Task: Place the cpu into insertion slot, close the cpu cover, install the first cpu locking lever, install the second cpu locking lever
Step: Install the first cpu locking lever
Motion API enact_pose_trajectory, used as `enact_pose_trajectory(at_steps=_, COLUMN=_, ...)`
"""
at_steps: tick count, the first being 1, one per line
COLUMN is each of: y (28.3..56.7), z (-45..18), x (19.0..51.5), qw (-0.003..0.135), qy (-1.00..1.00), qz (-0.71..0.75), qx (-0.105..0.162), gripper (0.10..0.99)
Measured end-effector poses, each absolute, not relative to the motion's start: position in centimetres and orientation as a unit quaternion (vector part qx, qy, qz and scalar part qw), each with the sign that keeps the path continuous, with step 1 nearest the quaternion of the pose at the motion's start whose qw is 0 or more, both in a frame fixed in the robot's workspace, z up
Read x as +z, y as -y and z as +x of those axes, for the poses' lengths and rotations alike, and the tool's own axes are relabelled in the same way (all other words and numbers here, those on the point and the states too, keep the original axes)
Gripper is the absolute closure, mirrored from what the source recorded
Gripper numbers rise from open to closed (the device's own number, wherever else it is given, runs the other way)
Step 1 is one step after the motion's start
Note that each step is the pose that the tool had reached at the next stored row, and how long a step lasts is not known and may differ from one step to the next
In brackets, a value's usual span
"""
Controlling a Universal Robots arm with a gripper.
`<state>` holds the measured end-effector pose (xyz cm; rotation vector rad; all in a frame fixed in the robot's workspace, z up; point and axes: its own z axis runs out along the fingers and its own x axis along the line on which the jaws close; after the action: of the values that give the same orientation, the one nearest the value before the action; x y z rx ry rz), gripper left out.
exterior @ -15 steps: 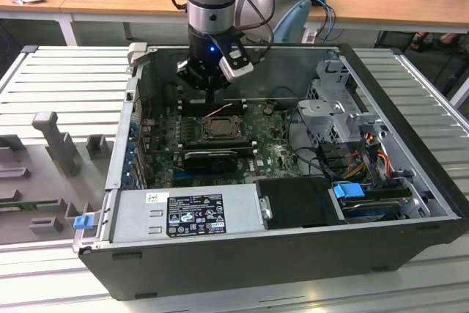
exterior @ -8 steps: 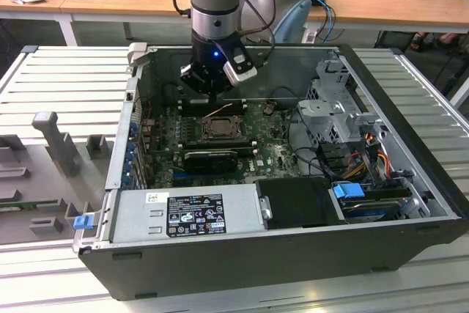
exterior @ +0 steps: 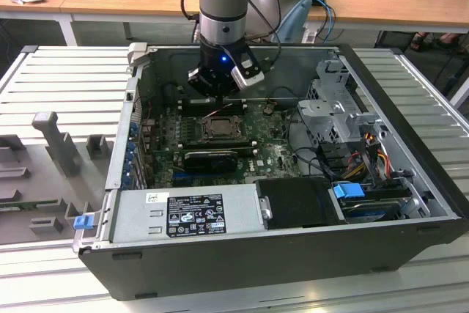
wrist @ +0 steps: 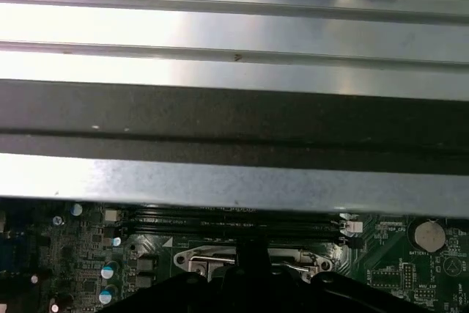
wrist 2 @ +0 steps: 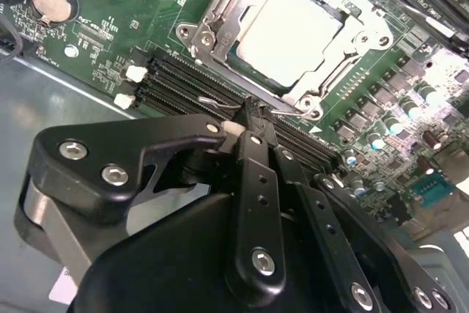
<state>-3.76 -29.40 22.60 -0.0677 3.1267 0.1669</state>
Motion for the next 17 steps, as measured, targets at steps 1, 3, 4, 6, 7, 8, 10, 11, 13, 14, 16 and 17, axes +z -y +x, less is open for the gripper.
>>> enact_pose_trajectory(at_steps=1, y=29.4, z=-3.8, x=22.6, qw=0.005, qy=-0.998, qz=-0.022, qx=0.055, gripper=0.98)
enact_pose_trajectory(at_steps=3, y=29.4, z=-3.7, x=22.5, qw=0.005, qy=-0.998, qz=-0.022, qx=0.06, gripper=0.98)
enact_pose_trajectory(at_steps=4, y=29.4, z=-3.7, x=22.4, qw=0.005, qy=-0.998, qz=-0.022, qx=0.061, gripper=0.98)
enact_pose_trajectory(at_steps=6, y=29.3, z=-3.7, x=22.4, qw=0.005, qy=-0.998, qz=-0.022, qx=0.063, gripper=0.98)
enact_pose_trajectory(at_steps=7, y=29.3, z=-3.6, x=22.3, qw=0.005, qy=-0.998, qz=-0.022, qx=0.063, gripper=0.98)
enact_pose_trajectory(at_steps=8, y=29.3, z=-3.5, x=22.2, qw=0.005, qy=-0.998, qz=-0.023, qx=0.063, gripper=0.98)
enact_pose_trajectory(at_steps=10, y=29.3, z=-3.5, x=22.1, qw=0.005, qy=-0.998, qz=-0.025, qx=0.063, gripper=0.98)
enact_pose_trajectory(at_steps=11, y=29.3, z=-3.4, x=22.1, qw=0.005, qy=-0.998, qz=-0.027, qx=0.063, gripper=0.98)
enact_pose_trajectory(at_steps=13, y=29.2, z=-3.1, x=22.0, qw=0.005, qy=-0.998, qz=-0.028, qx=0.063, gripper=0.98)
enact_pose_trajectory(at_steps=14, y=29.2, z=-3.0, x=22.0, qw=0.005, qy=-0.998, qz=-0.028, qx=0.063, gripper=0.98)
enact_pose_trajectory(at_steps=16, y=29.2, z=-2.7, x=21.8, qw=0.005, qy=-0.998, qz=-0.028, qx=0.063, gripper=0.98)
enact_pose_trajectory(at_steps=17, y=29.1, z=-2.7, x=21.8, qw=0.005, qy=-0.998, qz=-0.028, qx=0.063, gripper=0.98)
